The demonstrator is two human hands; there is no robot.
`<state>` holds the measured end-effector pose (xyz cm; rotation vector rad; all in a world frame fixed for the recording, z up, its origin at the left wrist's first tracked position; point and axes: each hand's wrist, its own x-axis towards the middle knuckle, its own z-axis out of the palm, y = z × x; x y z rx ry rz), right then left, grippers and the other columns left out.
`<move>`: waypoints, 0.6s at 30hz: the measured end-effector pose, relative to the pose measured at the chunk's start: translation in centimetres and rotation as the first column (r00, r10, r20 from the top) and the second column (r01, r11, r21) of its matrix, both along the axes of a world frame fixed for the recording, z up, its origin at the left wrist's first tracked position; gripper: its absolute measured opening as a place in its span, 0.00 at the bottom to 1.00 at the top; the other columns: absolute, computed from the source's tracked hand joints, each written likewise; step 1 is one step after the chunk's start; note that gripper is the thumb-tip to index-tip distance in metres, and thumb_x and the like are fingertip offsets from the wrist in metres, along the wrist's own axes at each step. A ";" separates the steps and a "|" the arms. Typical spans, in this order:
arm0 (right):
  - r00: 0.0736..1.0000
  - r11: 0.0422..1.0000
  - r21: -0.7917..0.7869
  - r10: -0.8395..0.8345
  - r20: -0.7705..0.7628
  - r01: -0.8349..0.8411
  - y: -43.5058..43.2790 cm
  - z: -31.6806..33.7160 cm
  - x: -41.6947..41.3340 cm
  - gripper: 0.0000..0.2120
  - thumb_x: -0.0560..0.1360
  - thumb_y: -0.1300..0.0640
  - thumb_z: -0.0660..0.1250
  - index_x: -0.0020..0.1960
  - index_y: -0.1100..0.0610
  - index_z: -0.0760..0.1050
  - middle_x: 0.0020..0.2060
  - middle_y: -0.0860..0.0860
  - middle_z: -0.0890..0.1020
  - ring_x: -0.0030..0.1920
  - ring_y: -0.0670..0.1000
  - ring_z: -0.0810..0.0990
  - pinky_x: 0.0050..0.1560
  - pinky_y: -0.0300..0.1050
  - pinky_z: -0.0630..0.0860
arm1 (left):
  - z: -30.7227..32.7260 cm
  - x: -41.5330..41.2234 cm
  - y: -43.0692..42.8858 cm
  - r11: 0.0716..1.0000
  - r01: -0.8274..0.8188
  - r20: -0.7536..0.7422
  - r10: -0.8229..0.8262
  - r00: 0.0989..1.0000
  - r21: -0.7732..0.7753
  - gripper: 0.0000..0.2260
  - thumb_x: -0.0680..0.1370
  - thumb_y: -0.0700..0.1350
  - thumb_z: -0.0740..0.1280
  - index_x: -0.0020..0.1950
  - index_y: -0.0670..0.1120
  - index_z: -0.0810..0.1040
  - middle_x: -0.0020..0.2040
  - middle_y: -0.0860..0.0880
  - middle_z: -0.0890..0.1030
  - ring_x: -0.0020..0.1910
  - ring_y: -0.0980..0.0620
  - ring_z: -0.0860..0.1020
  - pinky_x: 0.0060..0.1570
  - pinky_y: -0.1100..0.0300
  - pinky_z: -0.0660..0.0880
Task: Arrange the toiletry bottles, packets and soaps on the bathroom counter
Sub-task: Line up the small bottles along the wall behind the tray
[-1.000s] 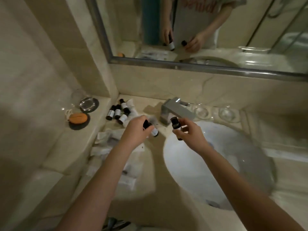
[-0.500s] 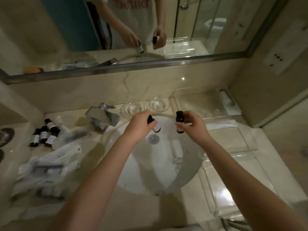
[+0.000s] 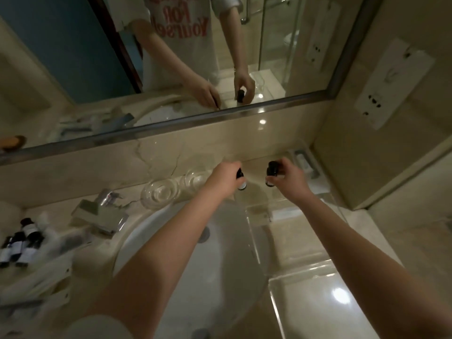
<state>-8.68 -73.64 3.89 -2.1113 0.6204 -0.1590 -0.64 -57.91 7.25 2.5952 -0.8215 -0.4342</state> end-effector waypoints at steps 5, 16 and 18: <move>0.999 0.997 -0.065 0.038 -0.014 -0.039 -2.0 -1.0 3.0 0.19 0.71 0.61 0.71 0.60 0.60 0.73 0.55 0.56 0.80 0.56 0.55 0.78 0.52 0.44 0.73 | -0.9 2.6 -3.1 0.995 0.055 0.014 -0.056 0.998 0.085 0.11 0.76 0.41 0.65 0.56 0.38 0.76 0.54 0.39 0.79 0.53 0.41 0.77 0.51 0.53 0.74; 0.993 0.990 -0.079 0.114 0.001 -0.114 -4.0 -1.2 3.3 0.25 0.70 0.58 0.73 0.65 0.53 0.70 0.56 0.50 0.78 0.55 0.48 0.76 0.54 0.44 0.72 | -1.1 4.2 -3.4 0.987 0.085 0.004 -0.086 0.996 0.137 0.25 0.74 0.49 0.69 0.69 0.44 0.68 0.64 0.43 0.74 0.61 0.43 0.74 0.59 0.51 0.74; 0.986 0.977 -0.134 0.165 0.003 -0.163 -4.8 0.0 3.2 0.23 0.72 0.58 0.71 0.65 0.51 0.71 0.57 0.50 0.78 0.56 0.48 0.75 0.54 0.44 0.73 | -0.4 4.7 -3.0 0.979 0.137 0.030 -0.143 0.989 0.154 0.27 0.74 0.47 0.69 0.72 0.47 0.66 0.67 0.45 0.71 0.64 0.45 0.73 0.61 0.53 0.71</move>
